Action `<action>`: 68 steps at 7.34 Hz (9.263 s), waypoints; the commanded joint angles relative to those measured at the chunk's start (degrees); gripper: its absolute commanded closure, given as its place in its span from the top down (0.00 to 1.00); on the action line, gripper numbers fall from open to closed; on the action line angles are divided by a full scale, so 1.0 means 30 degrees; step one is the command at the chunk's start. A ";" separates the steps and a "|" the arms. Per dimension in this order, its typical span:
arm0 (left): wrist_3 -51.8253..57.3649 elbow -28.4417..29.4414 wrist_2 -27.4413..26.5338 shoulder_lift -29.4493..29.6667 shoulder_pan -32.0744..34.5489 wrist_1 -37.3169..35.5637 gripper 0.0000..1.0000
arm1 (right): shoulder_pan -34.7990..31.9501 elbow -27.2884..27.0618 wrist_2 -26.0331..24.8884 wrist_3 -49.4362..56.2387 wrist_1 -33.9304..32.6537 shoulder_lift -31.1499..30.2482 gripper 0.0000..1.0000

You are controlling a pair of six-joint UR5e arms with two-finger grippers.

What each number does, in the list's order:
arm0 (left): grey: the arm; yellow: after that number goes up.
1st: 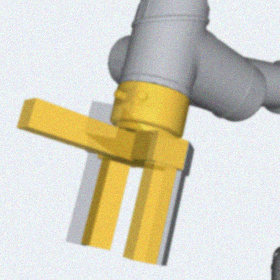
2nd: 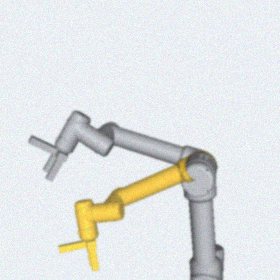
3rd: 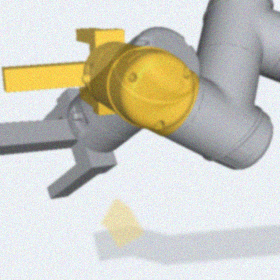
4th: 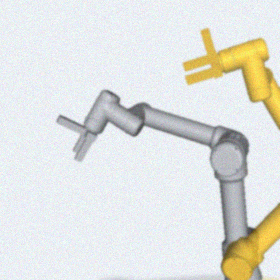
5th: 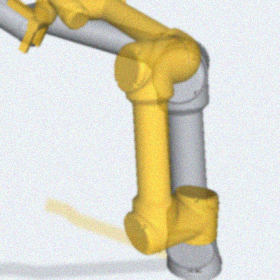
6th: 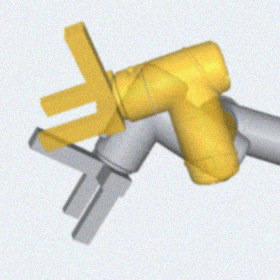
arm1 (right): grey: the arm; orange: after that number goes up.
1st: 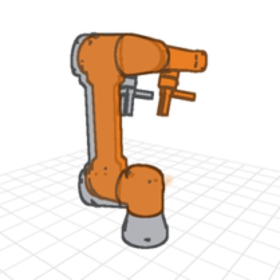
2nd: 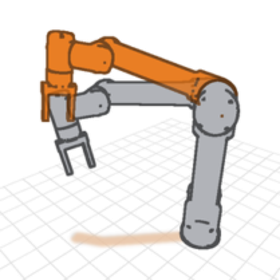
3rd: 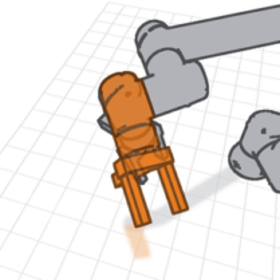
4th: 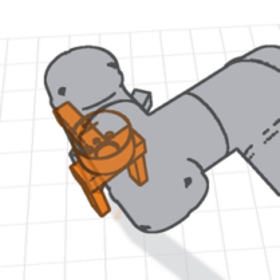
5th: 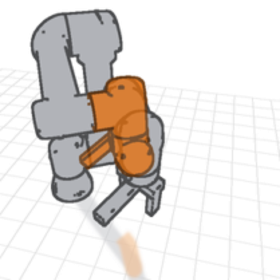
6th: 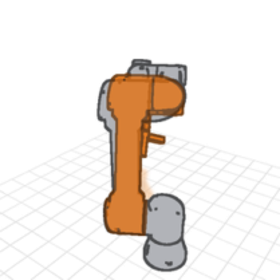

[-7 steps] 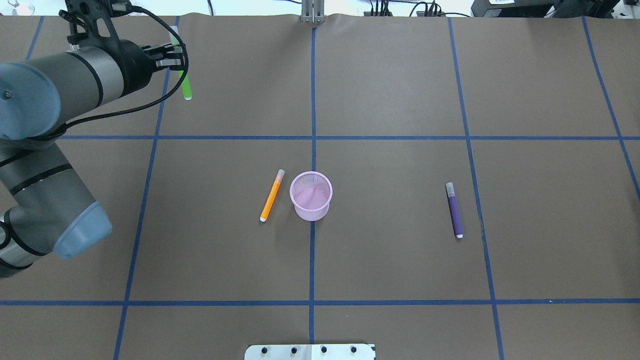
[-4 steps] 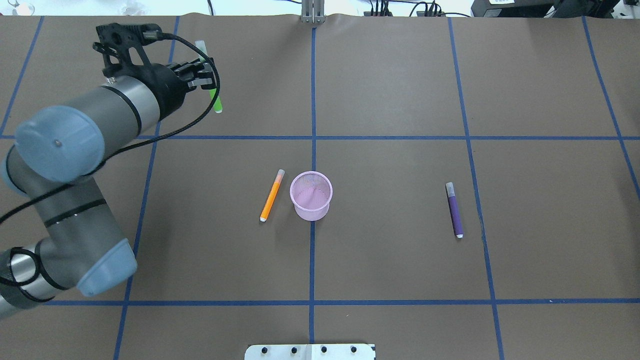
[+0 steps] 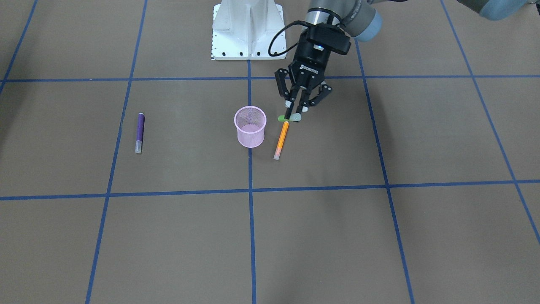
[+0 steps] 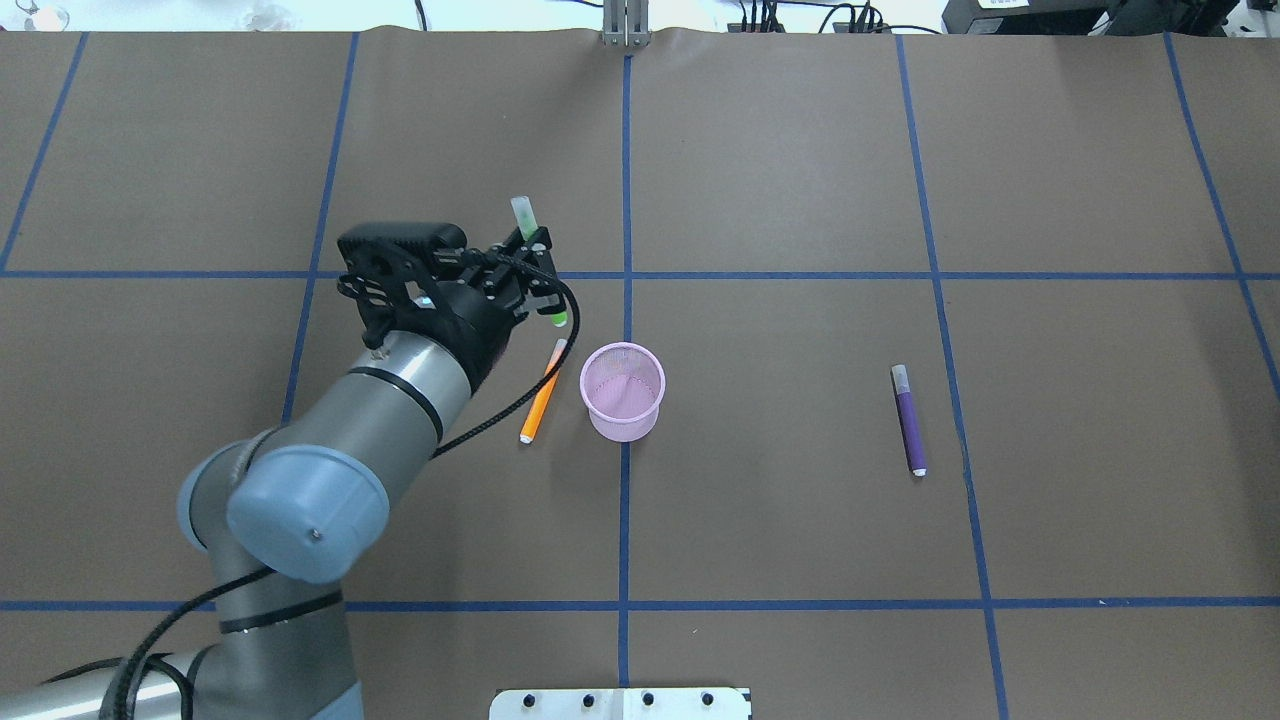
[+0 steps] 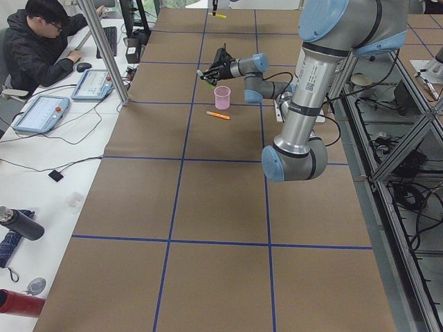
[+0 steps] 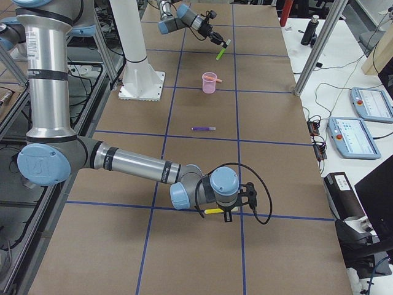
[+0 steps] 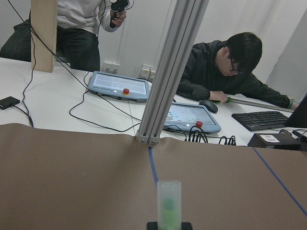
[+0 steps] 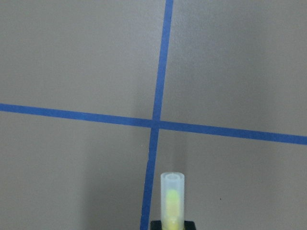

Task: Collect pens into pen holder
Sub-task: 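Carry the green marker over the lilac cup with the left gripper, then release the green marker into the cup and raise the left gripper, then move the left gripper to the orange marker while the right lifts the highlighter, then lower the left gripper and grasp the orange marker, then lift the orange marker with the left gripper while the right carries the highlighter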

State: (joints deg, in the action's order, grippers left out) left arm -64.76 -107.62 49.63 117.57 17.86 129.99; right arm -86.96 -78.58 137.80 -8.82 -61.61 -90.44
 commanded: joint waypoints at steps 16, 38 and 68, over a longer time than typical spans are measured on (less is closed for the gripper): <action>0.1812 0.3798 0.0210 0.2558 -0.1500 0.0059 0.99 | -0.0017 -0.0320 0.1644 -0.0837 0.0000 0.2050 0.00; 0.4500 0.8568 2.0664 0.5019 0.5531 -0.9462 0.84 | 0.6691 -0.6355 -0.4801 -1.2146 0.7237 0.5216 0.00; 0.4800 0.8016 2.4470 0.5254 0.7665 -0.9521 0.00 | 0.6721 -0.6384 -0.4860 -1.2176 0.7179 0.5946 0.00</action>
State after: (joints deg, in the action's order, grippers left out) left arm -50.41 -82.30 120.65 133.33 38.27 101.41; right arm -66.87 -97.55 123.22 -45.34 -40.00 -73.43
